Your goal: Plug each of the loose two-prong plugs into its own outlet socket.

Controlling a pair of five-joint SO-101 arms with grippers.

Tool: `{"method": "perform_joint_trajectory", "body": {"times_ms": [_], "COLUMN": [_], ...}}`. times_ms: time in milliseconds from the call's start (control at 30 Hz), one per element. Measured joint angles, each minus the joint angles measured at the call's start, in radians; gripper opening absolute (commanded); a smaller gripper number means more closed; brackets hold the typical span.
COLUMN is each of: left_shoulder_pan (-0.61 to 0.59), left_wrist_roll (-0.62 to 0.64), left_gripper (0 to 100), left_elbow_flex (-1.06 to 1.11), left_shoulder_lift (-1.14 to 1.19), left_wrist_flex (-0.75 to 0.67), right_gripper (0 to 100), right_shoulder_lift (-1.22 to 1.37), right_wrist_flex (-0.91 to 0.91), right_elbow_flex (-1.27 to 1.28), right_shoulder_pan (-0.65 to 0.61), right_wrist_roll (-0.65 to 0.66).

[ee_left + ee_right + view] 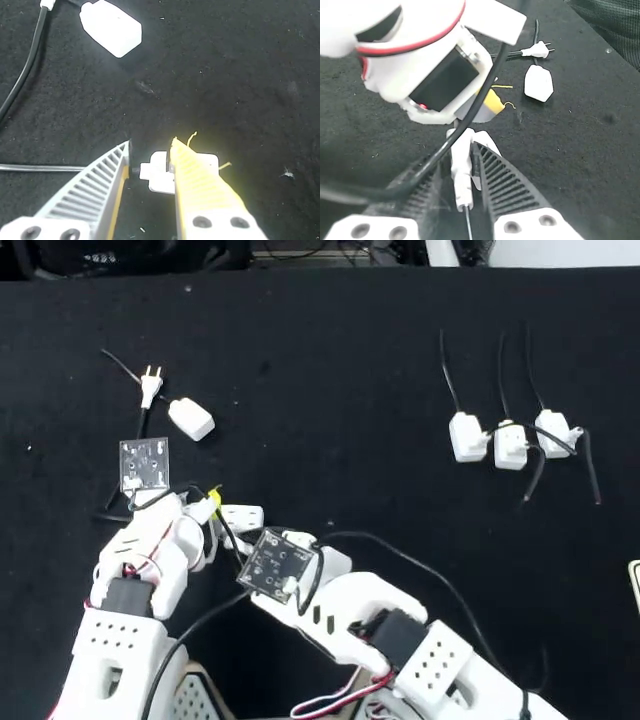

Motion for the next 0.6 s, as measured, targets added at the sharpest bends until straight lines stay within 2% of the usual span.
{"method": "perform_joint_trajectory", "body": {"times_ms": [300, 433, 600], "left_shoulder_pan": [-0.002, -0.002, 0.000], "left_wrist_roll": [0.000, 0.000, 0.000], "left_gripper": [14, 14, 14], "left_elbow_flex": [0.000, 0.017, 0.017], "left_shoulder_lift": [0.000, 0.000, 0.000], "left_wrist_flex": [0.000, 0.000, 0.000], "right_gripper": [1.0, 1.0, 1.0], "right_shoulder_lift": [0.000, 0.000, 0.000], "right_wrist_flex": [0.023, 0.083, 0.135], "right_elbow_flex": [0.000, -0.034, -0.060], "right_shoulder_pan": [0.000, 0.003, 0.020], "right_wrist_roll": [-0.011, -0.081, -0.091]}}
